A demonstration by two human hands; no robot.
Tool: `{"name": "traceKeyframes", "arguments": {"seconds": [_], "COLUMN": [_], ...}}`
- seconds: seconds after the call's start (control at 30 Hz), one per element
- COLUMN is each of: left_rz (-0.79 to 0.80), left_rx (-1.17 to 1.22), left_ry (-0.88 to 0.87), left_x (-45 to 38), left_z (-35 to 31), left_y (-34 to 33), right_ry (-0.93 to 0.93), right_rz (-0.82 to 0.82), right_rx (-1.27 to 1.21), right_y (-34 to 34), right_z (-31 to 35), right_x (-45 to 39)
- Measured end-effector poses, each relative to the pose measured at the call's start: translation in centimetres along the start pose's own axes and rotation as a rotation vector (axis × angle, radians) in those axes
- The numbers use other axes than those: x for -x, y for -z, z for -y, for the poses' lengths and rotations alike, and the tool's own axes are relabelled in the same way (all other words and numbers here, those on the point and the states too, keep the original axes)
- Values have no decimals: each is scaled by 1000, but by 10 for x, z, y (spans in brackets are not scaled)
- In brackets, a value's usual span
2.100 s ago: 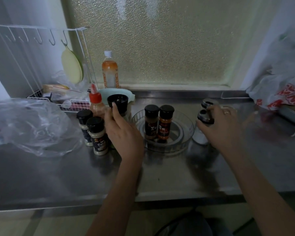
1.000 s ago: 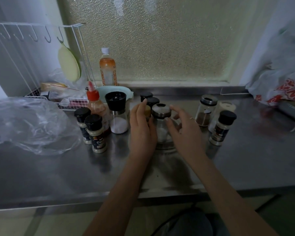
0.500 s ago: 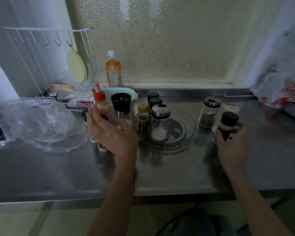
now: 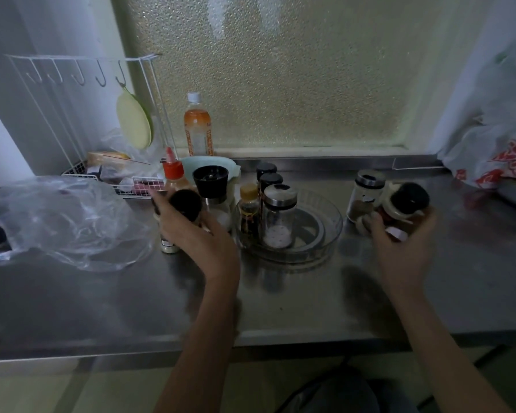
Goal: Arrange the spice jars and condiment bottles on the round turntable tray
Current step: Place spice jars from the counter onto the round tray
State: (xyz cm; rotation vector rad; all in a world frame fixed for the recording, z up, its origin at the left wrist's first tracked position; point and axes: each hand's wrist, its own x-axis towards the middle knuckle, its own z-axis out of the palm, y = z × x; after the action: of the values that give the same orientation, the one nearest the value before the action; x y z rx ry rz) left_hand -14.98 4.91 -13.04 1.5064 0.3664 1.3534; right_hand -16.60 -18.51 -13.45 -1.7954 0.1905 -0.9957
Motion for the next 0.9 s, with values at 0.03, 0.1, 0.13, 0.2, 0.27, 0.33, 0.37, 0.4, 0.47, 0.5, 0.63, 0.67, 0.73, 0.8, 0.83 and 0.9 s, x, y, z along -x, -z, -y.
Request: {"name": "traceKeyframes", "arguments": {"seconds": [0.03,0.1,0.13,0.2,0.27,0.33,0.37,0.4,0.47,0.5,0.63,0.67,0.73,0.8,0.83,0.9], "left_rz": [49,150,193,265,311,337,339,334,335,348,417,451,529,576,581,580], "left_rx": [42,130,167,228,258,278,283,281,275,279,260,249,193,142,140,165], "left_ry": [-55,-135,-159,-209,-249,-221,-205,-204,-218,-214,-189,-170,-155,-169,-154,-102], "left_x": [4,15,20,27,28,28,27,27,28,29,33,32,32,31,31,29], "left_z": [-3,-10,-14,-20,-19,-14,-13,-12,-12,-14,-15,-14,-14,-14,-14,-13], "left_y": [-2,-5,-6,-7,-6,-6,-6,-6,-6,-6,-6,-7,-8,-9,-10,-11], "right_ry": [18,53,66,112,145,142,134,131,147,161,240,236,239,256,259,252], "right_rz": [41,202,288,412,470,503,508,504,484,477,477,492,520,527,521,520], "right_rx": [-38,-79,-88,-46,34,55,52,55,67,71,62,61,85,131,145,150], "right_y": [-5,-22,-31,-47,-57,-61,-62,-63,-64,-64,-60,-59,-59,-60,-60,-61], "right_z": [9,22,26,27,22,15,12,10,11,12,19,19,20,19,18,17], "right_x": [1,1,2,4,9,13,15,17,22,26,43,46,53,57,59,59]}}
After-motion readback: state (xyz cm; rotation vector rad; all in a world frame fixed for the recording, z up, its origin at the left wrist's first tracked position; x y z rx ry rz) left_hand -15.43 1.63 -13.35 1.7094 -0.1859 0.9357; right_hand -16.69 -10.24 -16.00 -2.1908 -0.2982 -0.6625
